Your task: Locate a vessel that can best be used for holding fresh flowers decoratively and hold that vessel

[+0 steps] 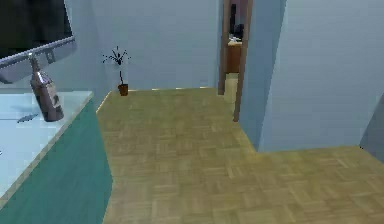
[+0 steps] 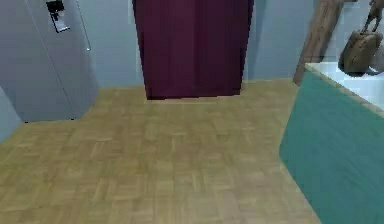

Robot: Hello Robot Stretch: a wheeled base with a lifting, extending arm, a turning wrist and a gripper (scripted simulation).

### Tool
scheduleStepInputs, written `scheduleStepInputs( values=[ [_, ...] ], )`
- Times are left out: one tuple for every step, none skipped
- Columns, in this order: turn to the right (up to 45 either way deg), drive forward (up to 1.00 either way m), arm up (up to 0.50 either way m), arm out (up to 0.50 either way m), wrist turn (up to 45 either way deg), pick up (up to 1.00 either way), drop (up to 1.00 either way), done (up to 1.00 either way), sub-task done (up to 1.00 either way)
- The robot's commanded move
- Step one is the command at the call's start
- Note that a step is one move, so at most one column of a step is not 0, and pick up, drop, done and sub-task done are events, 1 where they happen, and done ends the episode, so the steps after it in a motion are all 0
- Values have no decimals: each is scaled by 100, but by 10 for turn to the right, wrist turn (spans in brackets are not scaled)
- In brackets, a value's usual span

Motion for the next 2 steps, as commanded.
scheduleStepInputs(
  values=[
    [0,100,0,0,0,0,0,0,0],
    [0,100,0,0,0,0,0,0,0]
  ],
)
